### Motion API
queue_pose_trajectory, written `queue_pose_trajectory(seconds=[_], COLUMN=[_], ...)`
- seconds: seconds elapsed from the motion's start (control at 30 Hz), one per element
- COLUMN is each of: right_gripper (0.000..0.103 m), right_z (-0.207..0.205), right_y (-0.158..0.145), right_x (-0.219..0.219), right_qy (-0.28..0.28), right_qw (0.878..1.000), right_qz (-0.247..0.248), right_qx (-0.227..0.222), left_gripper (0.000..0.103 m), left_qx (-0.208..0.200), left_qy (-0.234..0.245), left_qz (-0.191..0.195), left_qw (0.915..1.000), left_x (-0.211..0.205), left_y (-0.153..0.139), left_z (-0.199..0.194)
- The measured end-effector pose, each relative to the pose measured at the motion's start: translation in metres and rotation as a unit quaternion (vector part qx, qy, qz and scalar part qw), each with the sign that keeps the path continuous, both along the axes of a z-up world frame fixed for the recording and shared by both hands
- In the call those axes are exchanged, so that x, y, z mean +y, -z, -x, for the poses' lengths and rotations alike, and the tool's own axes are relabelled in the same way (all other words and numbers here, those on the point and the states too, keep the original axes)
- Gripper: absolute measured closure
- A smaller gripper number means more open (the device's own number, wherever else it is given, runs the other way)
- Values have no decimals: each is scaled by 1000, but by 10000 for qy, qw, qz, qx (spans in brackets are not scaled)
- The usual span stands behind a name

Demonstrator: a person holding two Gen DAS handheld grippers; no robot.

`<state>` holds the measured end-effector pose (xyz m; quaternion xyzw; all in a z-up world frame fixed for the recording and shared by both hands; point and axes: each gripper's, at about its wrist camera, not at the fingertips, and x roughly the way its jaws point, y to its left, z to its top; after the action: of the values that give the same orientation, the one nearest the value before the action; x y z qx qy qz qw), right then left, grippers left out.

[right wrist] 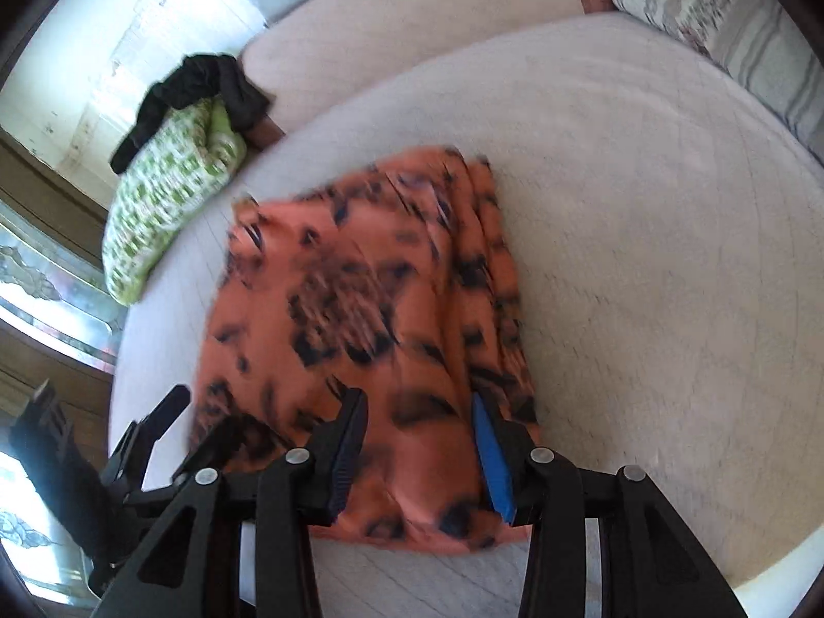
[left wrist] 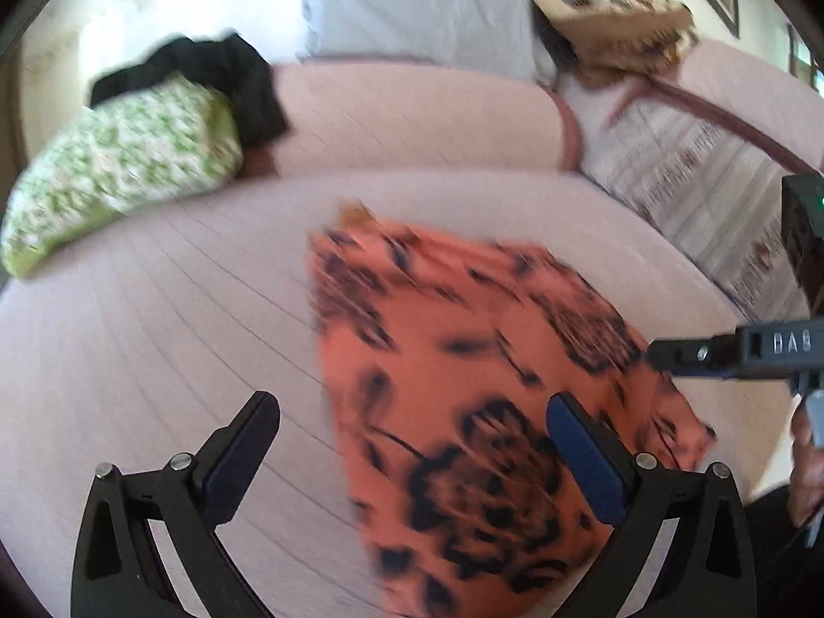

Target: Fold small clothes

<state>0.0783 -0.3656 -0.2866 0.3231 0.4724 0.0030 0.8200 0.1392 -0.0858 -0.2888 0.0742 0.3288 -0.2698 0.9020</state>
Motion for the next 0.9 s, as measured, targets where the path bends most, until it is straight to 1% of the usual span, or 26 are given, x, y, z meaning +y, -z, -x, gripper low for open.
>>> queue_pose_trajectory(seconds=[0.07,0.13,0.17,0.2,0.27,0.3,0.33,0.37,0.4,0.43,0.47,0.5,0.53,0.57,0.63,0.7,0.73,0.77,0.83,0.87,0.9], right_gripper=[58,58,58,58,58,58,58,57,55,55,53,54,54,54,54,54,54,54,54,53,54], right_z=[-19,-48,-65,-75,-104,-118,-131,-138,-142,-147,-150,-152,-153,-156,-163,-175,-181,-190,-205,-210,-211], right_y=[-11,-13,-10,-7,9,23,42,51,47,42,38,31,23,14,0,-6,-3,6,33,45,45], right_x=[-3,-7,-8,-9,-6,-4,0,3,5,9,10,9,9,12,25,46,56,68,84,85,83], right_qy=[38,62,67,67,56,43,-16,-49,-64,-179,-210,-140,-153,-276,-516,-852,-992,-1148,-1192,-1141,-1099], right_qw=[9998,9997,9999,10000,9999,9996,9985,9983,9988,9977,9970,9978,9988,9993,9983,9945,9923,9896,9880,9878,9882], right_qz=[182,212,128,54,-66,-76,-64,9,247,439,449,306,152,-62,-288,-583,-724,-865,-885,-963,-1029], right_qx=[-84,-100,-47,-10,89,256,540,576,426,493,595,576,445,233,-9,-170,-186,-83,419,438,295], left_gripper=[0,0,0,0,0,0,0,0,0,0,0,0,0,0,0,0,0,0,0,0,0], left_qx=[-16,206,419,512,435,349,310,330,379,421,466,493,512,525,527,484,443,414,439,529,607], left_qy=[-299,-560,-585,-563,-552,-526,-484,-465,-468,-492,-511,-530,-539,-550,-567,-556,-534,-510,-519,-586,-571], left_qz=[-78,-246,-436,-537,-612,-659,-702,-729,-691,-639,-589,-535,-504,-490,-460,-475,-511,-531,-486,-447,-342], left_qw=[9995,9979,9965,9956,9956,9958,9959,9957,9958,9958,9959,9959,9960,9959,9959,9961,9963,9964,9965,9959,9959], left_x=[7,8,5,2,-1,-3,-5,-7,-5,-4,-3,0,1,0,1,0,-1,-3,-3,-2,0], left_y=[0,10,20,26,30,30,30,30,31,32,32,34,34,35,36,38,39,40,43,46,46], left_z=[-12,-25,-31,-33,-32,-30,-30,-30,-31,-31,-31,-32,-32,-32,-33,-32,-32,-30,-29,-31,-32])
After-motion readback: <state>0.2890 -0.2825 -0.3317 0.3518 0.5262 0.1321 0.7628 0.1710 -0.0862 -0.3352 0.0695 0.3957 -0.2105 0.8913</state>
